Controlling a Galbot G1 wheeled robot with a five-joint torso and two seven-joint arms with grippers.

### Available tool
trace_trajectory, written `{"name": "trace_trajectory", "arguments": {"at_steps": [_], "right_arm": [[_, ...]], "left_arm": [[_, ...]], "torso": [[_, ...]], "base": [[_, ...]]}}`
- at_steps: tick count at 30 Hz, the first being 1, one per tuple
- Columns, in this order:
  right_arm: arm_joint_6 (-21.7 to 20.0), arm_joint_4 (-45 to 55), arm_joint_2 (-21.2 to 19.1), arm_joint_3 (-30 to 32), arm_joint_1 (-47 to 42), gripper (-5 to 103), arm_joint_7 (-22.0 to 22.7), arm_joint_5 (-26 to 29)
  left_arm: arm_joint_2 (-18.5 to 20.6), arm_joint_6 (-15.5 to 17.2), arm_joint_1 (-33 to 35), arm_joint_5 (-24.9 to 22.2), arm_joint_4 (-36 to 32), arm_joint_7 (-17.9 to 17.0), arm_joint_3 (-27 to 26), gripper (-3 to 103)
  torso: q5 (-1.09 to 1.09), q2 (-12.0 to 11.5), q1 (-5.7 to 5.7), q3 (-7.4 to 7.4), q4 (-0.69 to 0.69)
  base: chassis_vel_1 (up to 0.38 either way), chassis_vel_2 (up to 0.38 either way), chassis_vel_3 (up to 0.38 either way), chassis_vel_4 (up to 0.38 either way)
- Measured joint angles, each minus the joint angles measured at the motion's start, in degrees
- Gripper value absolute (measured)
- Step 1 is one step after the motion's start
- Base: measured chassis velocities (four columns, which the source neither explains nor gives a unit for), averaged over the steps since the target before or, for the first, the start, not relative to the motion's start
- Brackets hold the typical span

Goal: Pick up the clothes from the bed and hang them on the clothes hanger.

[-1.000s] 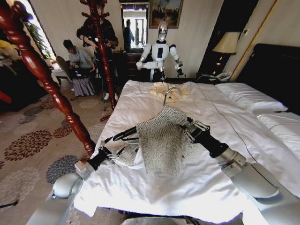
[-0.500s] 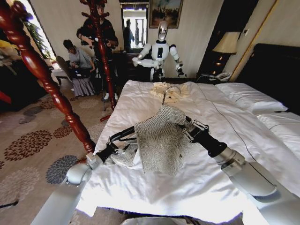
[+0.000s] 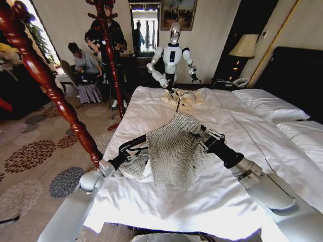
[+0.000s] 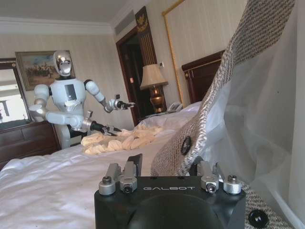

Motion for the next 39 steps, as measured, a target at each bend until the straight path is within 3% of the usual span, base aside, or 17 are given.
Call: {"name": "trace_trajectory", "arguments": {"at_steps": [1, 3, 6, 9, 11, 14, 15, 21, 25, 26, 29, 31, 34, 35, 38, 39], "right_arm": [[0.05, -0.05, 0.17, -0.01, -0.06, 25, 0.00, -0.20], [0.07, -0.05, 0.24, -0.01, -0.16, 25, 0.00, -0.29], [0.10, -0.02, 0.30, 0.03, -0.35, 25, 0.00, -0.35], [0.12, 0.00, 0.29, 0.13, -0.39, 25, 0.02, -0.35], [0.16, 0.00, 0.28, 0.23, -0.44, 25, 0.04, -0.36], [0.17, 0.01, 0.23, 0.34, -0.53, 25, 0.09, -0.37], [0.17, 0.03, 0.19, 0.42, -0.56, 25, 0.14, -0.37], [0.18, -0.56, 0.12, 0.43, -0.58, 25, 0.32, -0.78], [0.13, -1.30, -0.03, 0.46, -0.34, 25, 0.79, -1.31], [0.13, -1.30, -0.03, 0.46, -0.34, 25, 0.79, -1.31], [-0.08, -1.48, -0.01, 0.54, -0.36, 25, 1.21, -1.73], [-0.18, -1.50, 0.01, 0.62, -0.39, 25, 1.29, -1.94], [-0.92, -1.61, 0.18, 0.87, -0.70, 25, 2.03, -3.45], [-0.92, -1.61, 0.18, 0.87, -0.70, 25, 2.03, -3.45], [-1.81, -1.97, 0.43, 0.87, -0.87, 25, 3.12, -4.89], [-1.81, -1.97, 0.43, 0.87, -0.87, 25, 3.12, -4.89]], "left_arm": [[-0.05, -0.04, 0.25, -0.24, -0.40, -0.01, -0.26, 43], [-0.05, -0.07, 0.49, -0.45, -0.71, 0.01, -0.46, 43], [0.05, -0.25, 1.17, -0.89, -1.49, 0.20, -0.93, 26], [0.08, -0.29, 1.47, -1.05, -1.98, 0.35, -1.21, 22], [0.14, -0.29, 1.77, -1.37, -2.64, 0.56, -1.61, 11], [0.34, -0.27, 2.15, -1.80, -3.30, 0.71, -2.26, 11], [0.55, -0.11, 2.46, -2.39, -3.80, 0.77, -2.88, 2], [1.59, 1.79, 2.88, -7.31, -6.32, 0.67, -5.27, 2], [4.81, 6.35, 1.66, -18.77, -10.43, -1.23, -8.44, 2], [4.81, 6.35, 1.66, -18.77, -10.43, -1.23, -8.44, 2], [7.66, 9.16, 0.86, -27.54, -13.26, -3.05, -10.46, 2], [8.66, 9.94, 0.64, -30.15, -14.24, -3.65, -11.08, 2], [13.37, 12.82, -0.82, -41.56, -19.44, -7.08, -14.53, 2], [13.37, 12.82, -0.82, -41.56, -19.44, -7.08, -14.53, 2], [17.20, 13.98, -1.95, -49.29, -23.81, -9.39, -18.08, 2], [17.20, 13.98, -1.95, -49.29, -23.81, -9.39, -18.08, 2]], "torso": [[0.00, 0.00, 0.00, 0.00, 0.00], [0.00, 0.00, 0.00, 0.00, 0.00], [0.00, 0.00, 0.00, 0.00, 0.00], [0.00, 0.00, 0.00, 0.00, 0.00], [0.00, 0.00, 0.00, 0.00, 0.00], [0.00, 0.00, 0.00, 0.00, 0.00], [0.00, 0.00, 0.00, 0.00, 0.00], [0.00, 0.00, 0.00, 0.00, 0.00], [-0.01, 0.00, 0.00, 0.00, 0.00], [-0.01, 0.00, 0.00, 0.00, 0.00], [0.00, 0.00, 0.00, 0.00, 0.00], [0.00, 0.00, 0.00, 0.00, 0.00], [0.00, 0.00, 0.00, 0.00, 0.00], [0.00, 0.00, 0.00, 0.00, 0.00], [0.01, 0.00, 0.00, 0.00, -0.01], [0.01, 0.00, 0.00, 0.00, -0.01]], "base": [[0.000, 0.000, 0.000, 0.000], [0.000, 0.000, 0.000, 0.000], [0.000, 0.000, 0.000, 0.000], [0.000, 0.000, 0.000, 0.000], [0.000, 0.000, 0.000, 0.000], [0.000, 0.000, 0.000, 0.000], [0.000, 0.000, 0.000, 0.000], [0.000, 0.000, 0.000, 0.000], [0.000, 0.000, 0.000, 0.000], [0.000, 0.000, 0.000, 0.000], [0.000, 0.000, 0.000, 0.000], [0.000, 0.000, 0.000, 0.000], [0.000, 0.000, 0.000, 0.000], [0.000, 0.000, 0.000, 0.000], [0.000, 0.000, 0.000, 0.000], [0.000, 0.000, 0.000, 0.000]]}}
